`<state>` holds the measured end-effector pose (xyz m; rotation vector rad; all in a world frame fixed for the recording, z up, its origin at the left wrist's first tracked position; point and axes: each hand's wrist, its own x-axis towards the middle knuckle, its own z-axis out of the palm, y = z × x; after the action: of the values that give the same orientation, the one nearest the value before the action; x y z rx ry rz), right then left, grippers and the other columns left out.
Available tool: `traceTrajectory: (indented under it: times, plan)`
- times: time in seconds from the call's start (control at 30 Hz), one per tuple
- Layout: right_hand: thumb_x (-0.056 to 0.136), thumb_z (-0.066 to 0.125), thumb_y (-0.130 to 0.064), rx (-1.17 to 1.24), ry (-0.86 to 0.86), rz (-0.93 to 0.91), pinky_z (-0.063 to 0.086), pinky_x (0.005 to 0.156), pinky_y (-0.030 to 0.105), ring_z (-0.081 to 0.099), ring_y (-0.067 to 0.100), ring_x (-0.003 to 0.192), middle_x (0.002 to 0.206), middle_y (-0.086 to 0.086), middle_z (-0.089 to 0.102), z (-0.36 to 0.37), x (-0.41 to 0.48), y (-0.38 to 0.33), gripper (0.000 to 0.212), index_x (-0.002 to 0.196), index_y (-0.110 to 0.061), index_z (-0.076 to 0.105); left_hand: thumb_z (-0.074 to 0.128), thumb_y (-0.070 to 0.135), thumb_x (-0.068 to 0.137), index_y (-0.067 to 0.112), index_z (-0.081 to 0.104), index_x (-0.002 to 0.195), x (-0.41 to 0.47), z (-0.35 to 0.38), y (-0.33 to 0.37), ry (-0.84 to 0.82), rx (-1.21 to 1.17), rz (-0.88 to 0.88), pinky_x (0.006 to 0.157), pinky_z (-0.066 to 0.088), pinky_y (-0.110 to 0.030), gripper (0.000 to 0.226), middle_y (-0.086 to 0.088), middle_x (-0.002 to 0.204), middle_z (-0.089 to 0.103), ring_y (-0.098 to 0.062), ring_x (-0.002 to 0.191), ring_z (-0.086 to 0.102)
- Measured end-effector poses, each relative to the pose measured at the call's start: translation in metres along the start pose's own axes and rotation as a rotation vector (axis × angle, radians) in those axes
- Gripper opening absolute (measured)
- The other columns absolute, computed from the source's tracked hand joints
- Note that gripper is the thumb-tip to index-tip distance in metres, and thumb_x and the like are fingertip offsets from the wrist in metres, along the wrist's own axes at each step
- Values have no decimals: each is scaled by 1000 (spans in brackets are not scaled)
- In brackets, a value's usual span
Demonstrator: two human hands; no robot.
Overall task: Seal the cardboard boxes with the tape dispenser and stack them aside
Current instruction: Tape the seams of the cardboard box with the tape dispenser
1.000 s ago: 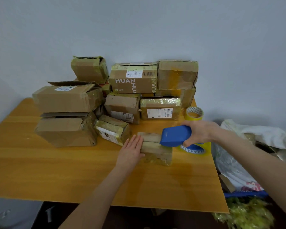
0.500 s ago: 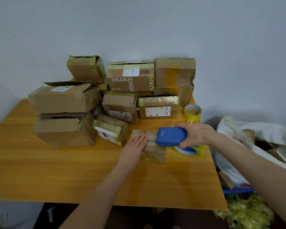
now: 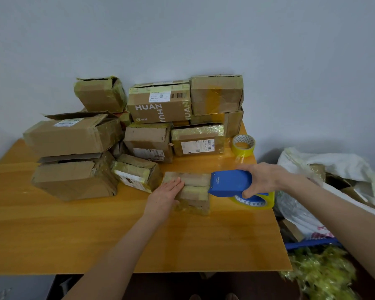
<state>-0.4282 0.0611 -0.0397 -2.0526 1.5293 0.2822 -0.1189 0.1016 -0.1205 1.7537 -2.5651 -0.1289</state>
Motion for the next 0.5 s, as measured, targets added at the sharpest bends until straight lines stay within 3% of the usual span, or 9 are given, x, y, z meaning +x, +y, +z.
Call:
traceTrajectory:
  times: [0.17,0.23,0.33,0.5]
  plan:
    - [69,73,-47,-3,-27,8,54,85,38,59,17,96,107,-9,60,20,6,-4,72,131,-35,41,61,41,89,32,9,152,3,-5,20,-63,81,-34,114,30,-38,82,-4,152,23,-24,138,26]
    - [69,74,-45,0,-29,11,54,85,38,58,18,97,109,-9,59,22,6,-3,74,133,-34,40,59,37,90,28,-1,153,7,0,33,-79,80,-12,118,22,-42,88,-3,159,9,-24,146,12]
    - [70,73,-46,-7,-8,10,53,83,37,56,17,96,107,-11,56,27,6,-3,76,136,-35,36,46,30,99,23,-21,145,11,11,46,-130,85,58,119,-6,-35,82,0,160,-16,-13,143,-20]
    - [69,73,-51,44,0,19,52,88,43,57,18,102,113,-11,57,40,1,6,76,133,-38,35,42,34,100,21,-12,150,16,16,41,-157,44,66,121,-3,-33,75,1,159,-15,-15,147,-13]
